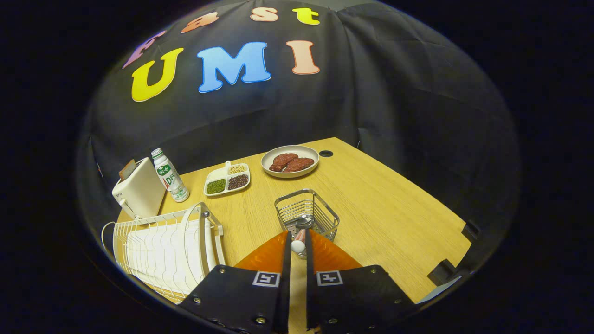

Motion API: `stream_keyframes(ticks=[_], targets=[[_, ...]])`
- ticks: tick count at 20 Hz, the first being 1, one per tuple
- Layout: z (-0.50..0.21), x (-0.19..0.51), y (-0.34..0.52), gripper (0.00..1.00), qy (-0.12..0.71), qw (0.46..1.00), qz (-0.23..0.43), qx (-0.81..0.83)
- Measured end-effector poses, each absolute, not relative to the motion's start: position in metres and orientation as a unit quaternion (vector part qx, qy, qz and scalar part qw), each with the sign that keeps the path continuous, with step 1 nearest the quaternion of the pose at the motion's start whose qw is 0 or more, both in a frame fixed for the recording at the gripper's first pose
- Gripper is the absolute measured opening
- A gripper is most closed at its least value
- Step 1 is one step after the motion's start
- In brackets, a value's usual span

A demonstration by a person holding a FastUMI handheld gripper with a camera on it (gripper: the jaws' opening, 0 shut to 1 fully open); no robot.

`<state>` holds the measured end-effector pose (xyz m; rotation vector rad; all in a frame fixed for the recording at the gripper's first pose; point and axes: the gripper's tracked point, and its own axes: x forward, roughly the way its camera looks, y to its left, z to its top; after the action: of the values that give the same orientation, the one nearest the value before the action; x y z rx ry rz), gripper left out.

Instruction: Take the plate from the dish rack, then take the spoon from the basket and place it into the plate.

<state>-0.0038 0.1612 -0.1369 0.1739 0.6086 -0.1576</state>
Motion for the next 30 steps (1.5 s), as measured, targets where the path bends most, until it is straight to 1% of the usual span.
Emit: stream_keyframes(ticks=[3,4,13,21,24,30], targets=[[-0.136,-0.003,0.161,0.14,0.3,0.947,-0.082,0.081],[-0.136,-0.003,0.161,0.08,0.302,0.947,-0.082,0.079],[-0.111,-0.009,0.161,0.08,0.287,0.953,-0.078,0.061],[-0.061,-0.029,0.163,0.08,0.243,0.966,-0.076,0.044],[-0.041,-0.04,0.173,0.08,0.228,0.971,-0.065,0.039],[-0.002,-0.073,0.222,0.08,0.2,0.979,-0.013,0.028]])
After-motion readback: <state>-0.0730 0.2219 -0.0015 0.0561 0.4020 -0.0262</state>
